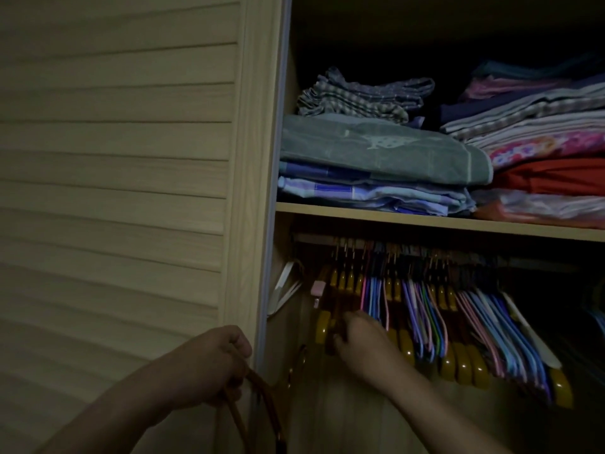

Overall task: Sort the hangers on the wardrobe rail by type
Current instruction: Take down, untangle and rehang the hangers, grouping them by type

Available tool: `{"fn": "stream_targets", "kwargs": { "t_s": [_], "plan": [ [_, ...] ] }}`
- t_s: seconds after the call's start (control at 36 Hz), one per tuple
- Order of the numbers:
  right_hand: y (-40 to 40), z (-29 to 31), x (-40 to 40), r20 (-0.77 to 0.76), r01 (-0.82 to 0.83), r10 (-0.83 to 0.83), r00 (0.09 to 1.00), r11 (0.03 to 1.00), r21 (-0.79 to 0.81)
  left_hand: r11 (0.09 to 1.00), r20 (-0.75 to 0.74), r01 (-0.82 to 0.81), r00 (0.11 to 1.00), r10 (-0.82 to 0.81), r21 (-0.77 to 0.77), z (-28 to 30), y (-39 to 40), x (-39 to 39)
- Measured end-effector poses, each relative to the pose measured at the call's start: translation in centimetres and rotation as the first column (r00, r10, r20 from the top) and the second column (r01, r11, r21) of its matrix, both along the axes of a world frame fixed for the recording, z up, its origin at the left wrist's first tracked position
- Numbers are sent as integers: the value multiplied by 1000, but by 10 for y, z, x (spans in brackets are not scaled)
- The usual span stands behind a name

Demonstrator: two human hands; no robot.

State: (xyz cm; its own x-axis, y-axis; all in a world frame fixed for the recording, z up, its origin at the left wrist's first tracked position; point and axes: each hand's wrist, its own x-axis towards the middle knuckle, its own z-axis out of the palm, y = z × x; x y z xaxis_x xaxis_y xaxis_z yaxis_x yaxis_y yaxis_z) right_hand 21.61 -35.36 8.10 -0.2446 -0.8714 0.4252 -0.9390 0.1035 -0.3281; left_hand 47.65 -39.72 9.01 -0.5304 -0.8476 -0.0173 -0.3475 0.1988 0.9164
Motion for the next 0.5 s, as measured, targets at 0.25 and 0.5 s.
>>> {"fn": "stream_targets", "kwargs": {
  "t_s": [0.25,0.5],
  "plan": [
    [-81,-10,16,-268,423,-404,874,906,11,996,41,-66,997,68,-59,0,-8,-11],
    [-105,-19,13,-357,372,-358,863,928,-31,997,-1,-82,997,82,3,3,4,7]
  ]
}}
